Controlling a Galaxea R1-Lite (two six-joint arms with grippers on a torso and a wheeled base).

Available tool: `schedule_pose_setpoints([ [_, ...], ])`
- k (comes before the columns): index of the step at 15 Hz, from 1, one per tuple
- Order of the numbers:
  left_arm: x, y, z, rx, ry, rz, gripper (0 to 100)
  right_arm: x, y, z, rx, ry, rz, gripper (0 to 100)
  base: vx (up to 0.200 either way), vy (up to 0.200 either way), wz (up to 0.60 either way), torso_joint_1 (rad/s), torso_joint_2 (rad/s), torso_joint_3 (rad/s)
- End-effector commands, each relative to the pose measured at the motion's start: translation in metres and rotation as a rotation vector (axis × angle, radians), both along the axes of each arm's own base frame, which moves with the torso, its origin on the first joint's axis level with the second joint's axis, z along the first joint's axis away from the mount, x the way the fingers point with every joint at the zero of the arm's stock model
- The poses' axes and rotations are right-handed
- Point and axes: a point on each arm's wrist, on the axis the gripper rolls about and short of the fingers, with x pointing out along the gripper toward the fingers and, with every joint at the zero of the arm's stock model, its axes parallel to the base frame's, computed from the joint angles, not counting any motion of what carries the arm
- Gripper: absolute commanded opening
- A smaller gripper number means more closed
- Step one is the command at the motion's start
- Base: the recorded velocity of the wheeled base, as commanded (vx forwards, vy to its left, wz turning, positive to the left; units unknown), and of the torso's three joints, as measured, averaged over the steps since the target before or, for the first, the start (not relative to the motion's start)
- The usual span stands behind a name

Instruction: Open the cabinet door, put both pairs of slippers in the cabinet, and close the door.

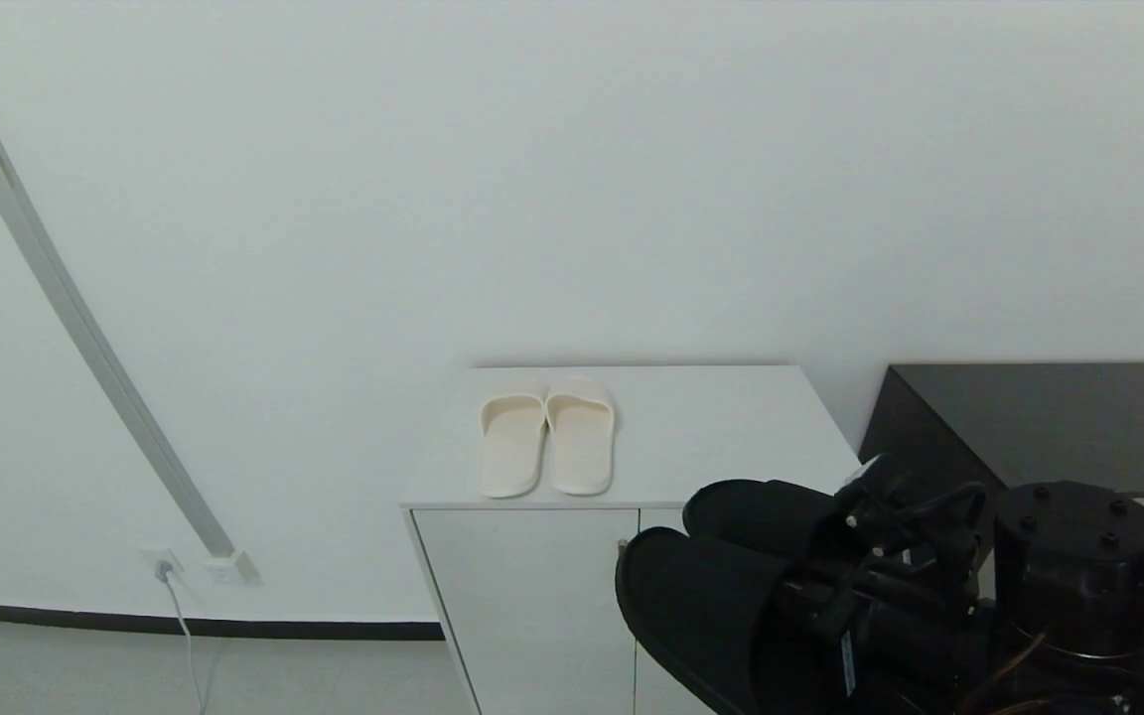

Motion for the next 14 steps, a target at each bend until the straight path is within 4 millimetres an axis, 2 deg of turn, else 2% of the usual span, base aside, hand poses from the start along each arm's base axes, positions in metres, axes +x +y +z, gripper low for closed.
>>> schedule_pose_setpoints([
  [1, 0.0000, 0.0000, 0.0000, 0.000, 0.000, 0.000, 0, 0.0005, 0.0008, -0.0032, -0.010, 0.009, 0.001, 0, 0.000, 0.000, 0.00, 0.000, 0.00, 0.000],
  [8, 0.0000, 0.0000, 0.0000, 0.000, 0.000, 0.000, 0, -0.0005, -0.0001, -0.0067, -0.019, 0.022, 0.002, 0, 0.000, 0.000, 0.00, 0.000, 0.00, 0.000],
  [14, 0.0001, 0.0000, 0.0000, 0.003, 0.002, -0.001, 0, -0.0017, -0.0008, -0.0090, -0.030, 0.024, 0.004, 0, 0.000, 0.000, 0.00, -0.141, 0.32, 0.172],
])
